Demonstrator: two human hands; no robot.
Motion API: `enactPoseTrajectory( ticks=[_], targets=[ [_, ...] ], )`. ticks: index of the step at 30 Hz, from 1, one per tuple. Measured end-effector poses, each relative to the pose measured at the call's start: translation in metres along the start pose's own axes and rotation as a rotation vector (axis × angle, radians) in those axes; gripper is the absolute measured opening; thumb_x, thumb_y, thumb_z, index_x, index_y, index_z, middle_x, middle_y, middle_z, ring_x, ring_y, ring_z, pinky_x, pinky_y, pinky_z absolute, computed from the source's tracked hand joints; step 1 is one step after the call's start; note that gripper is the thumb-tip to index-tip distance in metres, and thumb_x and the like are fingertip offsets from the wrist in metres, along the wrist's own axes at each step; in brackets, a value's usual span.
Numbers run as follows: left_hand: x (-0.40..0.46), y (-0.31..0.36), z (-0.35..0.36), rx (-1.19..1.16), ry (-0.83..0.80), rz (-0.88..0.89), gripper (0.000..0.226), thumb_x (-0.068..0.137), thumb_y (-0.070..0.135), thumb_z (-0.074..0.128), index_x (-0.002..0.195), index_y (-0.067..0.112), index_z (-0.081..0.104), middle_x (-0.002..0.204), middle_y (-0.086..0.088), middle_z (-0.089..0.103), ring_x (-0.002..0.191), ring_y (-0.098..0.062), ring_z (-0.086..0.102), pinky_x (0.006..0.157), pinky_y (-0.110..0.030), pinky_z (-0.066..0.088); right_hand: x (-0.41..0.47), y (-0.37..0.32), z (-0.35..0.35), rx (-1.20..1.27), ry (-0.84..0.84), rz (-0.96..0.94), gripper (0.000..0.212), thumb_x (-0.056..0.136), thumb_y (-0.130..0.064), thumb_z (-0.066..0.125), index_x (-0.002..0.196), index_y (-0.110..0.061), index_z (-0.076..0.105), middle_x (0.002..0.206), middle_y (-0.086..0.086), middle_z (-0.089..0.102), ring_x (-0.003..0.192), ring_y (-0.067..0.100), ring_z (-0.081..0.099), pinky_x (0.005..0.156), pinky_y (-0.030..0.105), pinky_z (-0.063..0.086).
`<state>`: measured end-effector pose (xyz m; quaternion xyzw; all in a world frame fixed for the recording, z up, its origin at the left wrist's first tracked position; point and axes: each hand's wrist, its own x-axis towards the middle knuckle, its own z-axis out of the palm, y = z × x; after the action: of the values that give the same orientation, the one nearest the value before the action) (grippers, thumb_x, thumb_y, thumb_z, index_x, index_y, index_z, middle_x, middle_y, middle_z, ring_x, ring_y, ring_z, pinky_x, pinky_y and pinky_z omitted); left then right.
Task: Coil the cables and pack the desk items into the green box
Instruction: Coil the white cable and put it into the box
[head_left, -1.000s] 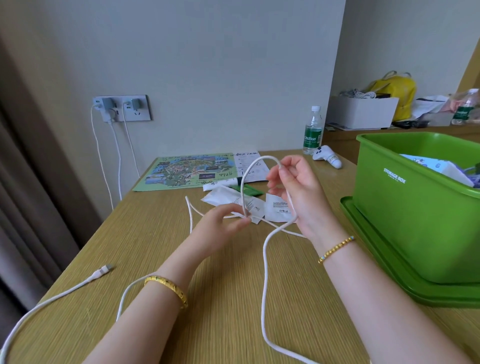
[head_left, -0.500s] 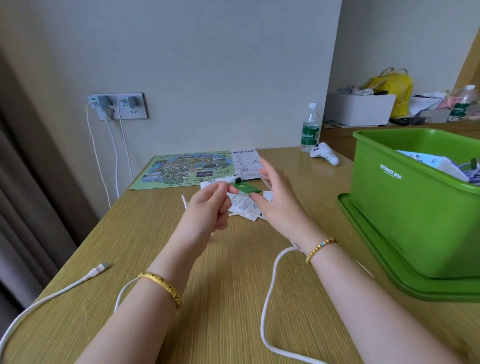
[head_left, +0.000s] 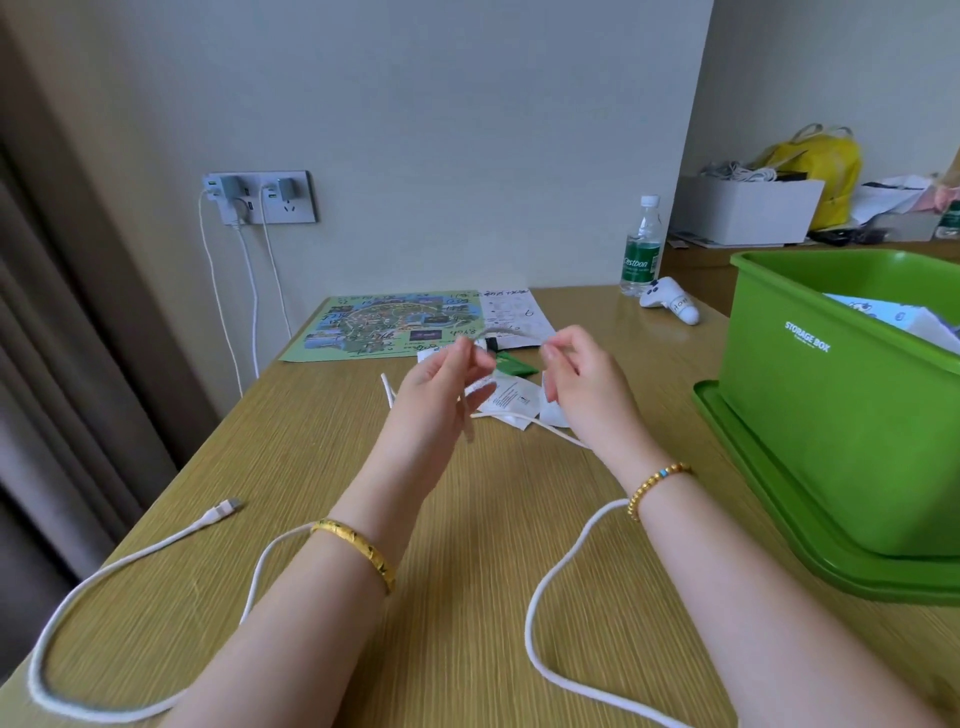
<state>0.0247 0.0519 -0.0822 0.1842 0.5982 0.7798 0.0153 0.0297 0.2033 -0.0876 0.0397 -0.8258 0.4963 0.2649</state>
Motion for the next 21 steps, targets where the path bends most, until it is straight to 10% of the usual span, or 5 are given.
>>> enactPoseTrajectory(
  ticks=[5,21],
  targets=[
    [0.019,0.010,0.006,-0.475,0.174,-0.042,0.040,0.098,0.029,0.043,0.062,0.013,0.047,0.096,-0.006,0.068,0.100,-0.016,0.065,0.091,-0.028,0.050,-0.006,0.007,0.011,-0.135,-0.409,0.070,0.030,0.097,-0.026,0.040,0.074,-0.030,0.059,0.052,-0.008,0.050,0.040,0.001,0.043,0.053,0.025,0.039],
    [0.019,-0.003,-0.015,-0.359,0.266,-0.019,0.031,0.099,0.037,0.035,0.096,0.021,0.062,0.060,0.007,0.055,0.039,-0.004,0.042,0.039,-0.015,0.036,-0.005,0.013,-0.014,-0.224,-0.719,0.229,0.028,0.096,-0.027,0.046,0.076,-0.018,0.062,0.053,-0.007,0.044,0.051,0.010,0.043,0.056,0.021,0.047]
  ],
)
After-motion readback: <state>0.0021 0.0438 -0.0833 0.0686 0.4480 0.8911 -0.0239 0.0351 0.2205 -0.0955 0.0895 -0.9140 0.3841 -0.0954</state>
